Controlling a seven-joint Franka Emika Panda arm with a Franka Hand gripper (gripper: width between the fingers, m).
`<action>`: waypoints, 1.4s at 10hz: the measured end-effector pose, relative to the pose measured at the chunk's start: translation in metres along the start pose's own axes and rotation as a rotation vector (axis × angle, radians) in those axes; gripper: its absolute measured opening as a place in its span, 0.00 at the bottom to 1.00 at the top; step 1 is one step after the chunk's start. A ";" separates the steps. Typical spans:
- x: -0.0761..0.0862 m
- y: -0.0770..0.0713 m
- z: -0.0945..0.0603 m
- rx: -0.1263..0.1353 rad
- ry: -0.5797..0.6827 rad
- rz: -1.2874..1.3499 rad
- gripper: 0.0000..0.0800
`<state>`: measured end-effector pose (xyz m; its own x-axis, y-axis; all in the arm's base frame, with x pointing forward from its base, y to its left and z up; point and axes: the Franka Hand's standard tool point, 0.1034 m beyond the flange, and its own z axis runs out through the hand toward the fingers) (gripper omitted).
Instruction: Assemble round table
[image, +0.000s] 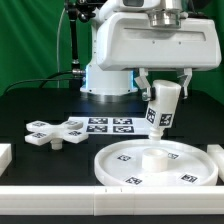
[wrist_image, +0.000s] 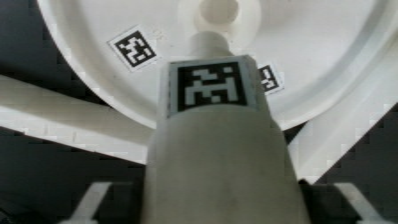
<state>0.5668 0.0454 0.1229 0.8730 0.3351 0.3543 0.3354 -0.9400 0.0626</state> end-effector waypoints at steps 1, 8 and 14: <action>0.000 0.000 0.001 0.000 -0.001 0.000 0.51; -0.011 -0.002 0.012 0.012 -0.015 0.096 0.51; -0.015 -0.006 0.025 0.012 -0.018 0.094 0.51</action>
Offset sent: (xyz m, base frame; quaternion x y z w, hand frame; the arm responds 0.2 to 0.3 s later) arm -0.0103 0.0250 -0.0164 0.0587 -0.0167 0.1338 0.9891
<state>0.5609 0.0472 0.0943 0.9068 0.2470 0.3416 0.2562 -0.9664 0.0186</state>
